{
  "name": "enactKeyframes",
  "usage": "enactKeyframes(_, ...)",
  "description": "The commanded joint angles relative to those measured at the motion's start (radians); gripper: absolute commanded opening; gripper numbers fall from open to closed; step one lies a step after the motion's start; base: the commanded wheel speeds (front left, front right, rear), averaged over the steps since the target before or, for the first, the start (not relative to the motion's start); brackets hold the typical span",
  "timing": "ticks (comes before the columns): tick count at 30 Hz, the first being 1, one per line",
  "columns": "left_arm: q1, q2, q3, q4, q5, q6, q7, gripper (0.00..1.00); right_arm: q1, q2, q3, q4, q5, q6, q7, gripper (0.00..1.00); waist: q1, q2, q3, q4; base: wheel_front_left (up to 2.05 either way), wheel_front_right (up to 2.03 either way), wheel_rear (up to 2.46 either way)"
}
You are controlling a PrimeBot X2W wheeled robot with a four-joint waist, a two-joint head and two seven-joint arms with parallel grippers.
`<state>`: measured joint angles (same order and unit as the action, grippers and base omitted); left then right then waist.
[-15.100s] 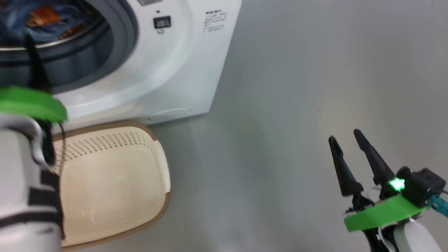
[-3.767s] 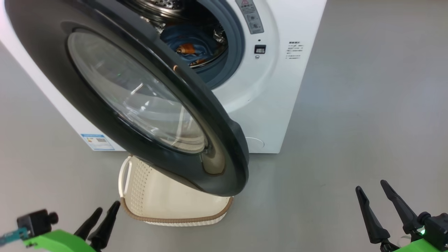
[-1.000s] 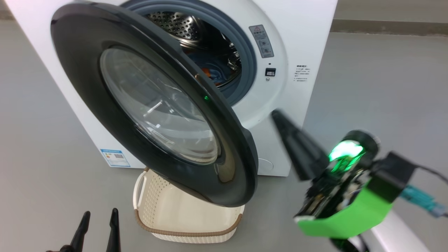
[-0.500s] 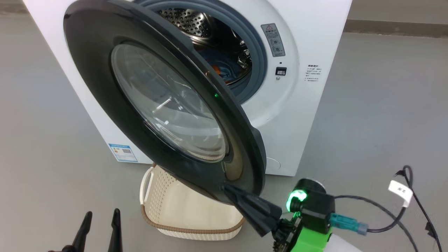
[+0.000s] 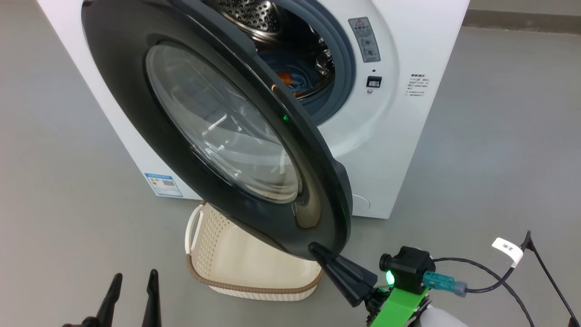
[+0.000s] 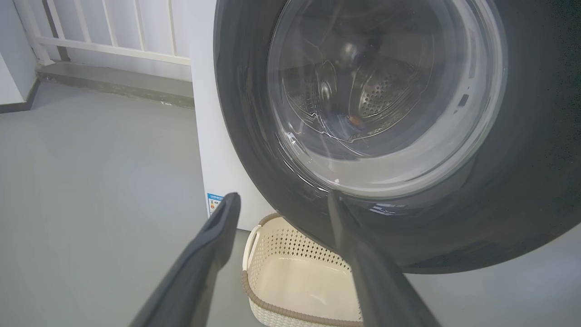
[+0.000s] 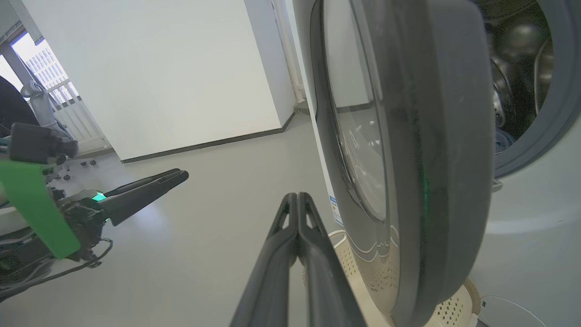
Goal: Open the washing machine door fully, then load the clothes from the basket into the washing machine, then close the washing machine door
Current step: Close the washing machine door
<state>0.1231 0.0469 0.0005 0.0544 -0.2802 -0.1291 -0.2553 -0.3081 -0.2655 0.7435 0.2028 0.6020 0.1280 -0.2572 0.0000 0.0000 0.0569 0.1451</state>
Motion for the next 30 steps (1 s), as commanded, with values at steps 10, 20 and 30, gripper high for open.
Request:
enactKeyframes(10, -0.068, 0.003, 0.019, -0.017, -0.017, -0.002, -0.006, 1.00, -0.042, 0.048, -0.084, 0.044, -0.003, 0.003, -0.005, 0.00, 0.0000, 0.0000, 0.043, 0.017, 0.00, 0.00, 0.00)
enactKeyframes(20, -0.090, 0.003, 0.015, -0.023, -0.023, -0.002, -0.006, 1.00, -0.086, 0.073, -0.212, 0.077, -0.020, 0.003, -0.005, 0.00, 0.0000, 0.0000, 0.076, 0.030, 0.00, 0.00, 0.00)
enactKeyframes(30, -0.118, 0.003, -0.002, -0.028, -0.032, -0.002, -0.006, 1.00, -0.158, 0.071, -0.336, 0.104, -0.034, 0.003, -0.005, 0.00, 0.0000, 0.0000, 0.118, 0.050, 0.00, 0.00, 0.00)
